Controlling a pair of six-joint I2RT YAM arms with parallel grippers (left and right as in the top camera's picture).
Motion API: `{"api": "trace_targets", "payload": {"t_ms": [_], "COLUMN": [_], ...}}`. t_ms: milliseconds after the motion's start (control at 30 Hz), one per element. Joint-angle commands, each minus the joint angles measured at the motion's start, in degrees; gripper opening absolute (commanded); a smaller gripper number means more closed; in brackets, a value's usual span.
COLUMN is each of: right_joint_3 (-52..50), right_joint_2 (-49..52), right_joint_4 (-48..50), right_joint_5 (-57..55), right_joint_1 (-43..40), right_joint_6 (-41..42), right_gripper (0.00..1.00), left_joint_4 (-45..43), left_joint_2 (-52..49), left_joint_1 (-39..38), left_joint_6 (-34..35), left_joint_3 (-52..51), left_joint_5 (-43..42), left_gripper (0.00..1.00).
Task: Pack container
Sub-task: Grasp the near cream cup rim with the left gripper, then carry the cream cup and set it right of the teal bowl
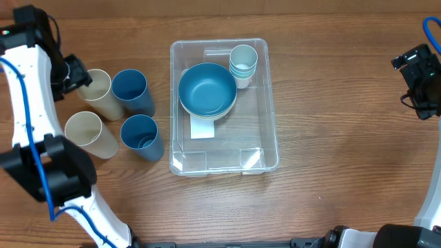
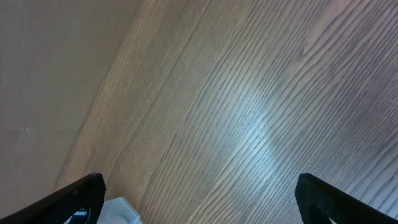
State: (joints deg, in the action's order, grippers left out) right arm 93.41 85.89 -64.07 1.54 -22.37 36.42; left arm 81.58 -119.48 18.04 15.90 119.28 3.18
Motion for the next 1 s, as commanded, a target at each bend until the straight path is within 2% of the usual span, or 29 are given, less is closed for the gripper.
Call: {"api": "trace_targets", "payload": {"t_ms": [0,33,100,133,367,500,600,700,800,967], "right_joint_3": [0.5,0.5,0.5,0.5,0.5,0.5,0.5,0.5,0.5,0.5], "right_joint_2": [-0.2,-0.2,-0.2,-0.2,-0.2,-0.2,-0.2,-0.2,-0.2,-0.2], "right_joint_4": [0.3,0.3,0.3,0.3,0.3,0.3,0.3,0.3,0.3,0.3], "right_joint_5": [-0.2,-0.2,-0.2,-0.2,-0.2,-0.2,-0.2,-0.2,-0.2,-0.2], "right_joint_1": [0.1,0.1,0.1,0.1,0.1,0.1,0.1,0.1,0.1,0.1], "right_joint_6": [0.3,0.3,0.3,0.3,0.3,0.3,0.3,0.3,0.3,0.3], "right_gripper": [1.00,1.00,1.00,1.00,1.00,1.00,1.00,1.00,1.00,1.00], "left_joint_4": [0.5,0.3,-0.6,-0.8,0.8,3.3,5.0,7.4,7.8,7.5], "left_joint_2": [-4.5,-4.9,-4.8,-4.5,4.3,12.7,18.5,19.6,16.2,5.6], "left_joint_1": [-0.1,-0.1,-0.1,-0.1,-0.5,-4.6,-14.0,-28.6,-40.5,-50.0], "left_joint_6": [-1.6,-1.6,-1.6,-1.6,-1.6,-3.2,-4.0,-4.6,-4.6,-4.5], "left_joint_3": [0.0,0.0,0.0,0.1,7.0,13.8,14.9,14.6,13.6,13.6], "left_joint_5": [-0.2,-0.2,-0.1,0.3,1.7,0.3,-2.2,-1.7,-1.7,-1.3], "left_gripper": [0.50,0.45,0.12,0.04,0.04,0.04,0.04,0.04,0.04,0.04]}}
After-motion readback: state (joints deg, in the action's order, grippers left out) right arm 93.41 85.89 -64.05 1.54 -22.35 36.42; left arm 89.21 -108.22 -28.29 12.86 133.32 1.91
